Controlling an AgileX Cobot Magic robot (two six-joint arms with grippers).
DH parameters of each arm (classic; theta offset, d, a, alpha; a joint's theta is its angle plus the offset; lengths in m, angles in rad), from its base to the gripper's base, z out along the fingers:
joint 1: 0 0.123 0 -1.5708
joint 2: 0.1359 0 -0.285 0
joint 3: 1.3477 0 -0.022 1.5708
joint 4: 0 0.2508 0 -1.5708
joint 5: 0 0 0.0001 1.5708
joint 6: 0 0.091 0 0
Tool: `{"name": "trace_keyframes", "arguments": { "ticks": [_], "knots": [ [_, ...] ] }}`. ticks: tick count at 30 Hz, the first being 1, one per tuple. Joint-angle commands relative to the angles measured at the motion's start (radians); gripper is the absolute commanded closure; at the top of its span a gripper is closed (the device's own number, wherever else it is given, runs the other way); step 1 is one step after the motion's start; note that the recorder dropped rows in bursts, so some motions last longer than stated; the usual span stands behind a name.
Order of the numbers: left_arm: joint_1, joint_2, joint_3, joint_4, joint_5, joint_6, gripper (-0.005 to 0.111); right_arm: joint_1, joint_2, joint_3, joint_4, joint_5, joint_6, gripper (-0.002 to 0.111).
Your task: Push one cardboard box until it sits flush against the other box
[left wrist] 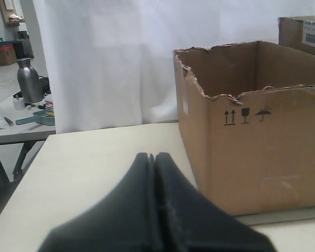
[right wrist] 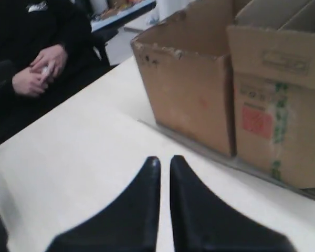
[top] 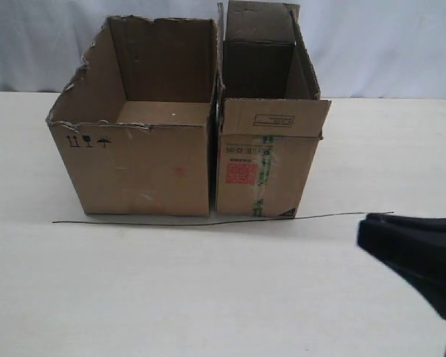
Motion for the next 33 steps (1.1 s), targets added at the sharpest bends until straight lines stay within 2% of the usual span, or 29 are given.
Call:
{"name": "trace_keyframes", "arguments": {
  "ticks": [1, 7, 9, 14, 18, 22, 33],
  "knots": [
    [0.0, -0.002, 0.003, -0.001, -0.006, -0.001, 0.107, -0.178, -0.173, 0.076, 0.005, 0.02, -0.011, 0.103],
    [0.0, -0.002, 0.003, -0.001, -0.006, -0.001, 0.107, -0.45, -0.454, 0.225, 0.008, -0.017, -0.029, 0.103],
    [0.0, -0.002, 0.003, -0.001, -0.006, -0.001, 0.107, -0.506, -0.533, 0.255, -0.011, -0.017, -0.029, 0.103],
    [0.0, -0.002, 0.003, -0.001, -0.005, -0.001, 0.107, -0.617, -0.533, 0.32, -0.051, -0.039, -0.038, 0.103],
    [0.0, -0.002, 0.003, -0.001, -0.005, -0.001, 0.107, -0.695, -0.533, 0.373, -0.029, -0.163, -0.036, 0.103],
    [0.0, -0.002, 0.003, -0.001, -0.005, -0.001, 0.107, -0.745, -0.533, 0.373, -0.021, -0.124, -0.025, 0.103],
    [0.0, -0.002, 0.003, -0.001, -0.005, -0.001, 0.107, -0.748, -0.533, 0.373, -0.025, -0.138, -0.029, 0.103]
  ]
}}
